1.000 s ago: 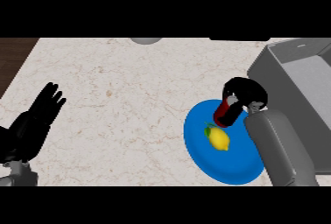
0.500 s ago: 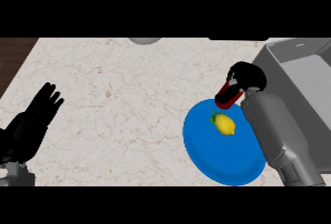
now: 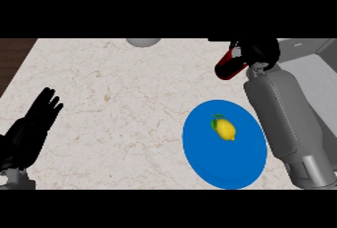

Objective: Pick the can from the plate and place it in the cardboard box

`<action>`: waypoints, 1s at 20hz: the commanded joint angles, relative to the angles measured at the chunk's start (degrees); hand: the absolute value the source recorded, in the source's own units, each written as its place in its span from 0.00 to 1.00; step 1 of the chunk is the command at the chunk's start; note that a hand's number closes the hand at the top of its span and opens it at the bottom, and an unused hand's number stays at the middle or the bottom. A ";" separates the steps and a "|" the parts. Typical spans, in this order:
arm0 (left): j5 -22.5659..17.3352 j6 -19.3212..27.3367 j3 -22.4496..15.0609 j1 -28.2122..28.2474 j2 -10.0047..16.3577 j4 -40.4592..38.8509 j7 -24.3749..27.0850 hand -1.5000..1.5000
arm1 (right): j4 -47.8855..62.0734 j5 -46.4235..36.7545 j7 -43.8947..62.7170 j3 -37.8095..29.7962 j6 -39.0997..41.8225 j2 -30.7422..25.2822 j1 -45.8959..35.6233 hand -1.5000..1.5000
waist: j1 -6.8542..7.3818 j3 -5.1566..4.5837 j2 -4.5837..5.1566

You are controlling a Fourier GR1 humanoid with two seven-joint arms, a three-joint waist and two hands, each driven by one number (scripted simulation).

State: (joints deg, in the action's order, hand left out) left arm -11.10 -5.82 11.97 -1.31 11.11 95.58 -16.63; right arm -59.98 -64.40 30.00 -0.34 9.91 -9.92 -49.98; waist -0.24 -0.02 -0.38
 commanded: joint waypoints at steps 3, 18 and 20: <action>-0.67 -0.58 0.73 -1.57 1.26 -0.64 -1.47 0.50 | -14.04 -3.27 7.35 -0.01 -0.60 -2.42 0.71 1.00 | -0.69 0.00 -0.07; -0.16 -0.20 1.30 -5.03 1.09 -3.36 -0.70 0.50 | -10.30 -3.04 5.92 -9.43 1.70 -15.49 0.31 1.00 | 0.33 0.01 0.45; -1.18 -1.26 1.44 -1.83 1.71 1.14 -2.39 0.50 | -5.84 -1.85 1.89 -12.08 -0.52 -18.61 0.59 1.00 | 0.78 0.03 0.48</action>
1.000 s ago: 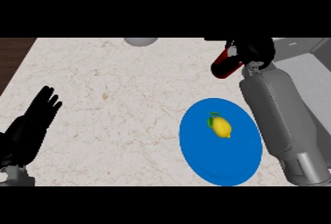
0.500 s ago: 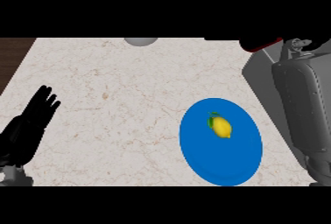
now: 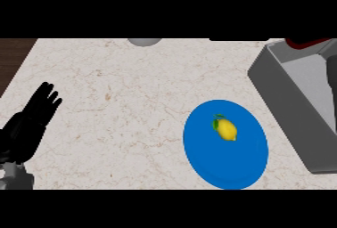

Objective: Pick the can from the plate and place it in the cardboard box

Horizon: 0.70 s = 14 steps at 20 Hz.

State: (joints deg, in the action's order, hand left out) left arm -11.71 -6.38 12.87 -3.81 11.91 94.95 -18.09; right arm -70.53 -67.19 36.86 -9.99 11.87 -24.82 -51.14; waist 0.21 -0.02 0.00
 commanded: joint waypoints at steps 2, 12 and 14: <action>0.81 -1.19 -0.96 2.50 -1.08 0.20 2.61 0.50 | 7.97 1.27 -7.07 -2.67 -5.39 -3.56 -0.09 1.00 | 0.41 0.02 0.14; -1.10 -1.89 1.57 -0.41 1.40 -0.93 -0.40 0.50 | 21.42 2.44 -17.22 -4.87 -17.93 -3.73 4.76 1.00 | 0.38 0.03 0.19; 0.28 0.60 -0.74 1.03 -1.35 3.31 -1.65 0.50 | 27.91 4.17 -21.23 -7.83 -22.00 -5.55 4.04 1.00 | 0.84 0.08 0.32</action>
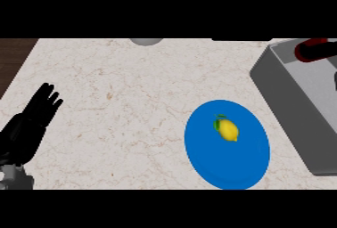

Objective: Pick the can from the plate and place it in the cardboard box

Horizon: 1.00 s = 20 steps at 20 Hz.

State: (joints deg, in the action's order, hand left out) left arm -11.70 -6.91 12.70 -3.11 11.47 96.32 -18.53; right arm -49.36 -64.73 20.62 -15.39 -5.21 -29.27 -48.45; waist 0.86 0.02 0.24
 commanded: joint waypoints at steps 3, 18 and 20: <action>1.30 -0.05 -0.34 -3.46 -0.13 -5.29 2.15 0.50 | 13.40 4.43 -7.29 -4.12 -2.65 -0.36 -0.27 1.00 | 0.12 0.03 0.41; -1.25 -0.76 1.46 0.58 0.27 -0.06 -0.03 0.50 | 15.85 17.67 -17.69 -15.37 -12.59 0.89 1.43 0.00 | -0.54 0.08 -0.28; 0.60 0.29 0.11 0.53 -0.92 -0.45 0.90 0.50 | 15.11 21.58 -19.73 -19.23 -16.53 1.65 2.01 0.00 | -0.57 0.12 -0.08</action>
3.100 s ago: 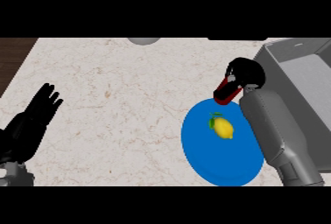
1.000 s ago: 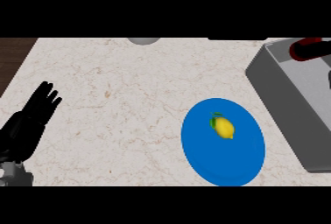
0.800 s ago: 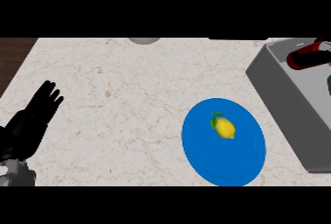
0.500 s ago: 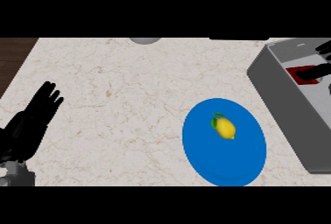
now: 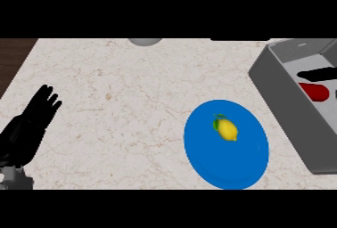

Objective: Pick the can from the plate and place it in the cardboard box

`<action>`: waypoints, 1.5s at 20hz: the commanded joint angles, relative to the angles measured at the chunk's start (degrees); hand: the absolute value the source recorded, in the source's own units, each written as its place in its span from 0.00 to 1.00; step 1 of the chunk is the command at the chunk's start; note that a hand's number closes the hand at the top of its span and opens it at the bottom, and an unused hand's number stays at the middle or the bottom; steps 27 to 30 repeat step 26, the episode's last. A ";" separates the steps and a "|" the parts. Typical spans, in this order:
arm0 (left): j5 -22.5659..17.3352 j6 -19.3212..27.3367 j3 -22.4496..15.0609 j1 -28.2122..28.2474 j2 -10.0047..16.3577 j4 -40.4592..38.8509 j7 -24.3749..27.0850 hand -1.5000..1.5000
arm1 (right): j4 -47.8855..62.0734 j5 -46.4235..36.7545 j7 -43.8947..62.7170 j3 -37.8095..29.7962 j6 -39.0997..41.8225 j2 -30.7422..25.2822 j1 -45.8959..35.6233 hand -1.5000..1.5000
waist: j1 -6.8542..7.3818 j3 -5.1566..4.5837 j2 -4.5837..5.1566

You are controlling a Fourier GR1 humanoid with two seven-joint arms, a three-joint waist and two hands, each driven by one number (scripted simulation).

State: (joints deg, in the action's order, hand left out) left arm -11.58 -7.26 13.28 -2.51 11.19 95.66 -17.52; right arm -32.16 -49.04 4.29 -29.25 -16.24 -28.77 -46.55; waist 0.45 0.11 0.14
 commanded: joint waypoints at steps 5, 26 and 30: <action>1.75 1.00 -2.11 3.59 -2.22 3.36 0.37 0.50 | -5.81 14.80 -6.47 -11.95 -5.02 0.14 0.65 0.00 | -0.28 -0.02 -0.35; 3.42 2.15 -2.86 0.95 -3.45 1.77 0.18 0.50 | -19.96 36.75 -9.07 -17.20 17.27 -12.92 24.20 0.00 | -0.58 -0.11 -0.21; 3.42 2.15 -2.86 0.95 -3.45 1.77 0.18 0.50 | -19.96 36.75 -9.07 -17.20 17.27 -12.92 24.20 0.00 | -0.58 -0.11 -0.21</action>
